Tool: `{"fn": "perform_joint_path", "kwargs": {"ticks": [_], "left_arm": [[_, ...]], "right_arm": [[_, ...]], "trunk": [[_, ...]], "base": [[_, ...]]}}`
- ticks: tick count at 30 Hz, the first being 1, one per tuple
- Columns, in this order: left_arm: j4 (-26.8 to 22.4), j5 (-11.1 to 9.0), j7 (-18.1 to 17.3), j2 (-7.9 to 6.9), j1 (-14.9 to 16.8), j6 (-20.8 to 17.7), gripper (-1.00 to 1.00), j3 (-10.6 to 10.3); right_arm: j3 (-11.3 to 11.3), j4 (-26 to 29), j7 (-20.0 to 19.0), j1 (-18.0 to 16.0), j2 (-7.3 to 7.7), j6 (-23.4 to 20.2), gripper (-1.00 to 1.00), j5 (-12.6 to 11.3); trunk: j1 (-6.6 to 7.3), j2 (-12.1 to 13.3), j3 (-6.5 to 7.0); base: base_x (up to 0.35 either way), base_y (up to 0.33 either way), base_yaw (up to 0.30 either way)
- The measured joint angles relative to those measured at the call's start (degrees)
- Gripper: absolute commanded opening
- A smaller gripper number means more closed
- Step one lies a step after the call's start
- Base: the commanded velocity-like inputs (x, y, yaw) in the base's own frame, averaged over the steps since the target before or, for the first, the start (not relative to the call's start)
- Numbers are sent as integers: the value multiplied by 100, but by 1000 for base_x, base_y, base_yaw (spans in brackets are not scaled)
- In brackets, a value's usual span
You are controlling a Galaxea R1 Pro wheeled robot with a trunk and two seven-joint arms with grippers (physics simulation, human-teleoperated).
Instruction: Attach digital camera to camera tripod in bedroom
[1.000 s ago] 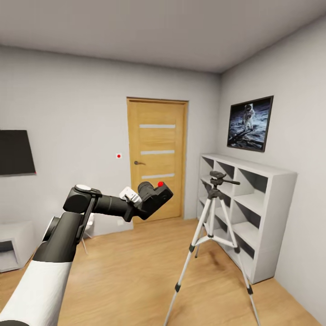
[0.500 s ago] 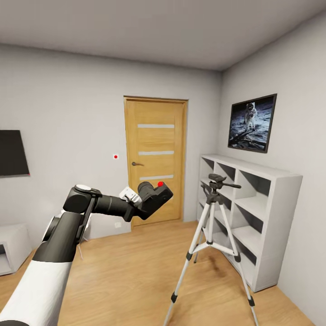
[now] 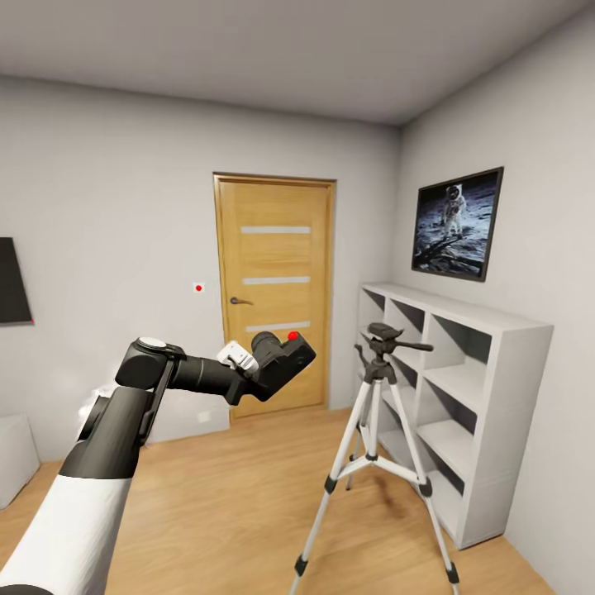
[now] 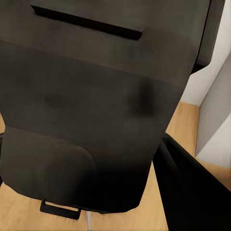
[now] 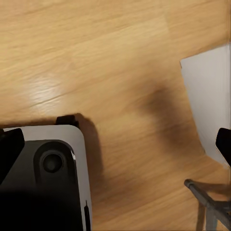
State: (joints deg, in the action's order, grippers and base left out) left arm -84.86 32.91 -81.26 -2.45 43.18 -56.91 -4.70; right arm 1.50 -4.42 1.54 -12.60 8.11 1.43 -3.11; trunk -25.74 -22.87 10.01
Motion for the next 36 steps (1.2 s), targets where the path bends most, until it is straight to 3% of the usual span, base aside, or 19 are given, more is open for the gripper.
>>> {"fn": "perform_joint_path", "kwargs": {"ticks": [15,19,20,26,28,32,33,36], "left_arm": [[23,-2,1,65,5,-43,-100,18],[31,0,0,96,242,-250,-100,37],[66,9,2,94,540,-247,-100,41],[123,-2,-8,80,1263,-250,-100,38],[785,18,-14,77,2029,-243,-100,37],[1753,12,-15,77,2691,-247,-100,36],[2255,25,-14,85,2982,-241,-100,36],[3066,-3,-21,150,3460,-251,-100,29]], "right_arm": [[0,1,-2,1,-1,0,100,0],[0,1,-5,1,-1,1,100,0],[0,1,-7,1,-1,4,100,0],[0,1,-10,1,-1,2,100,0],[0,2,-11,1,-1,5,100,0],[0,2,-8,2,-1,7,100,0],[0,2,-7,2,-1,7,100,0],[0,2,-9,2,-1,8,100,0]], "trunk": [[-2,0,0],[-2,0,1],[-3,3,1],[-1,-2,1],[-2,-1,2],[-2,0,1],[-3,2,1],[-2,0,0]], "base": [[39,-51,0],[0,0,0],[0,0,0],[0,0,0],[0,0,0],[0,0,0],[0,0,0],[0,0,0]]}}
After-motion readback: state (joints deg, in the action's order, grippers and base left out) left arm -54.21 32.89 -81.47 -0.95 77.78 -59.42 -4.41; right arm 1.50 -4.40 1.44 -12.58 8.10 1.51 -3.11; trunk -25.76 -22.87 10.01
